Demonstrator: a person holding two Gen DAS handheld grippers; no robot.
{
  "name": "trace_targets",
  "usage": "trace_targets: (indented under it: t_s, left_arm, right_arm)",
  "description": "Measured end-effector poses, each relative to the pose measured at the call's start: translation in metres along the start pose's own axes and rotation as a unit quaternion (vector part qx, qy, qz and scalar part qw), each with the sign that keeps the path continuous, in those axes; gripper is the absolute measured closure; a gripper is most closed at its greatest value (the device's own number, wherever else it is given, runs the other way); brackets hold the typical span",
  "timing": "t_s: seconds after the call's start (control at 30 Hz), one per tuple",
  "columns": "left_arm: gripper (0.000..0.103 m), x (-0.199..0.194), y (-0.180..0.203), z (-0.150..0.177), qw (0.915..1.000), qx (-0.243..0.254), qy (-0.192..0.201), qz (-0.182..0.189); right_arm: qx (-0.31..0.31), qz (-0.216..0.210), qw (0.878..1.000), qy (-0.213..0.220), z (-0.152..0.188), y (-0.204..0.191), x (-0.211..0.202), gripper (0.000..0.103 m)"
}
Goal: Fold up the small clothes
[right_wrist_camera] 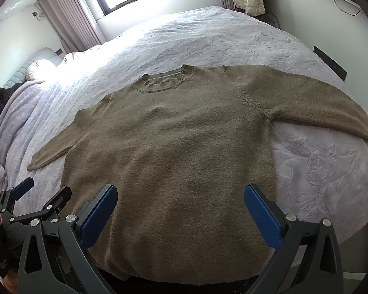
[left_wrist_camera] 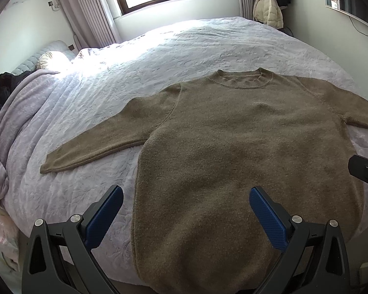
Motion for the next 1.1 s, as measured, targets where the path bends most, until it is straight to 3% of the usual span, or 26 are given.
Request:
trace_targets:
  t_s: [0.63, 1.1]
  left_arm:
    - [0.000, 0.025, -0.024, -0.003, 0.9984, -0.033, -0.009, 0.044]
    - [0.000, 0.067, -0.065, -0.001, 0.9913, -0.087, -0.029, 0.094]
  right_arm:
    - [-0.016, 0.033, 0.999, -0.003, -0.012, -0.022, 0.014, 0.000]
    - [-0.041, 0.024, 0.999, -0.020, -0.020, -0.067, 0.050, 0.000]
Point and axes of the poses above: each gripper's, at about its wrist camera, not at the fingertips, and x roughly the way its jaws point, y to its right, z to its underside, the point moved 2 cm from there along x, roughly the way its jaws point, and after that the axes turned 9 degrees about x, right-handed, at the moved point
